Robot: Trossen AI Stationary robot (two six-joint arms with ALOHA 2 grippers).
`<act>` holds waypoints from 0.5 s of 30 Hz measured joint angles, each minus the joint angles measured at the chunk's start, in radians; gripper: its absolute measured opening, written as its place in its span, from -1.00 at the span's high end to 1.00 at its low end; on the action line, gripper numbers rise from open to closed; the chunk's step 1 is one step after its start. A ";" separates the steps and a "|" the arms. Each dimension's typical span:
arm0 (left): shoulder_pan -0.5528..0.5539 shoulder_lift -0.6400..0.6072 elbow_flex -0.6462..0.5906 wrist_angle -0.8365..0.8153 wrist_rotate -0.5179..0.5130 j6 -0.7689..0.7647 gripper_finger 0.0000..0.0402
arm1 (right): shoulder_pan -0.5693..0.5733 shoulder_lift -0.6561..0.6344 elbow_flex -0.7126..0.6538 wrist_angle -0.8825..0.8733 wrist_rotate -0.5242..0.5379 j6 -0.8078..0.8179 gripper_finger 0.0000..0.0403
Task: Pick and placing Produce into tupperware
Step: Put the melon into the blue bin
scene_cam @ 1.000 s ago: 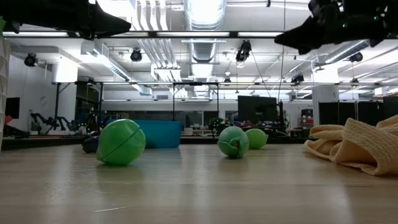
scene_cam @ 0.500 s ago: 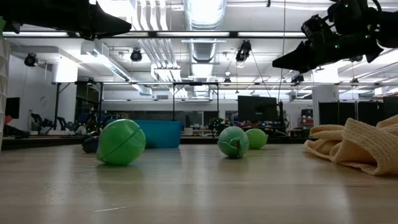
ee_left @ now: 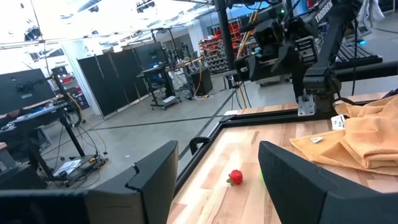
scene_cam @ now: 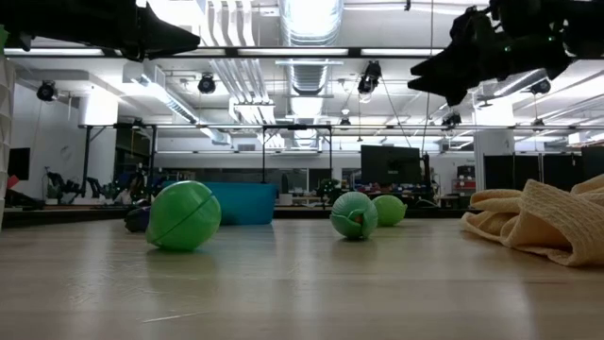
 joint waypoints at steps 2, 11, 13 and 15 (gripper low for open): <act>0.000 0.000 -0.001 -0.001 0.000 0.000 -0.04 | 0.013 0.006 0.022 -0.063 0.000 -0.012 -0.28; 0.000 0.000 0.001 0.001 0.000 0.001 -0.04 | 0.065 0.054 0.088 -0.140 0.000 -0.152 -0.70; 0.000 0.000 0.002 0.000 0.000 0.001 -0.04 | 0.073 0.063 0.100 -0.148 0.000 -0.169 -0.69; 0.000 0.000 0.002 0.001 0.000 0.001 -0.04 | 0.076 0.071 0.116 -0.165 0.000 -0.176 -0.67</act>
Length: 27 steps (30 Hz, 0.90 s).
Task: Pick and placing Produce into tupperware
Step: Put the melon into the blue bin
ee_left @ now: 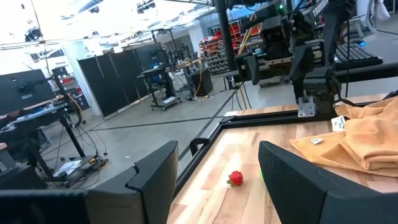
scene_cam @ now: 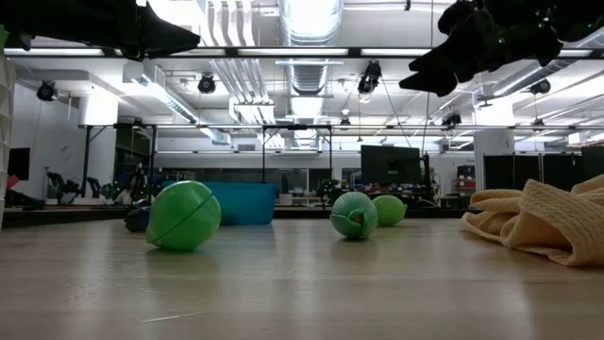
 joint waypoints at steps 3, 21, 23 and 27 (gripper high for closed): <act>0.000 0.000 -0.001 -0.001 0.000 0.000 -0.04 | 0.001 0.017 0.018 -0.029 0.000 0.003 -0.64; 0.000 0.000 -0.001 0.000 0.000 0.000 -0.04 | 0.098 0.148 0.065 -0.088 0.106 -0.261 -0.62; 0.000 0.000 -0.001 0.000 0.000 0.000 -0.04 | 0.118 0.153 0.077 -0.110 0.158 -0.318 -0.62; 0.000 0.000 0.000 0.001 0.000 0.000 -0.04 | 0.161 0.158 0.093 -0.152 0.288 -0.428 -0.62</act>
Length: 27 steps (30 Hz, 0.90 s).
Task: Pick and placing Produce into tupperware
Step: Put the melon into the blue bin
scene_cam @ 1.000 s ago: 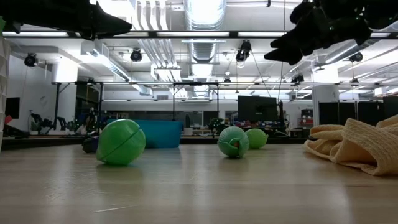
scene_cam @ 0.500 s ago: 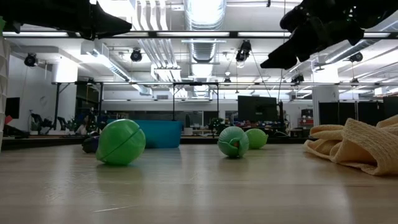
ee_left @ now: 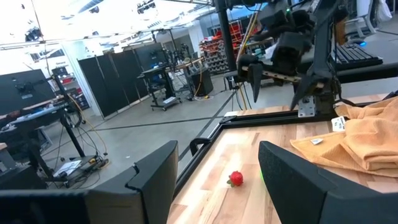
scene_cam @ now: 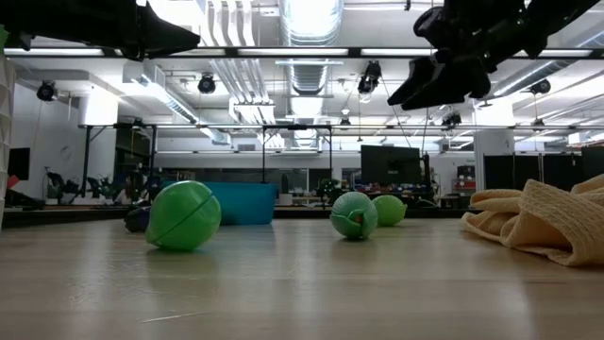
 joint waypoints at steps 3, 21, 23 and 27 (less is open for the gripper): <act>0.000 0.000 -0.001 0.002 0.000 0.000 -0.04 | 0.037 0.000 0.002 -0.001 0.094 -0.063 -0.62; 0.000 0.002 -0.001 0.007 0.000 0.000 -0.04 | 0.179 0.001 0.002 -0.031 0.256 -0.143 -0.62; 0.000 0.007 0.001 0.013 0.000 0.000 -0.04 | 0.186 0.002 0.002 -0.033 0.256 -0.139 -0.62; 0.000 0.016 -0.001 0.034 0.000 0.000 -0.04 | 0.186 0.020 0.002 -0.043 0.256 -0.120 -0.62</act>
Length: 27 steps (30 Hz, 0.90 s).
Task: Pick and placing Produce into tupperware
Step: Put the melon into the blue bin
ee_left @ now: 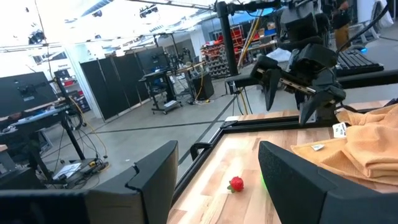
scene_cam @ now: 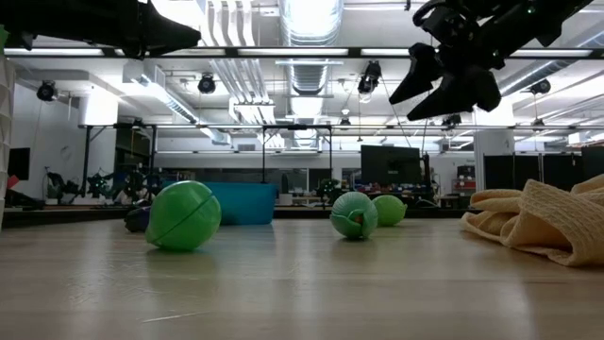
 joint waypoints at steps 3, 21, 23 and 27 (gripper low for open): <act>0.000 0.013 0.001 0.004 0.000 0.000 -0.04 | 0.000 0.032 0.000 -0.003 0.000 0.006 -0.62; 0.000 0.057 0.005 0.018 0.000 0.045 -0.04 | -0.019 0.378 0.298 -0.336 0.000 0.068 -0.62; 0.000 0.051 0.005 0.017 0.000 0.045 -0.04 | -0.029 0.414 0.338 -0.386 0.000 0.068 -0.62; 0.000 0.044 0.005 0.016 0.000 0.045 -0.04 | -0.051 0.480 0.402 -0.454 0.000 0.068 -0.62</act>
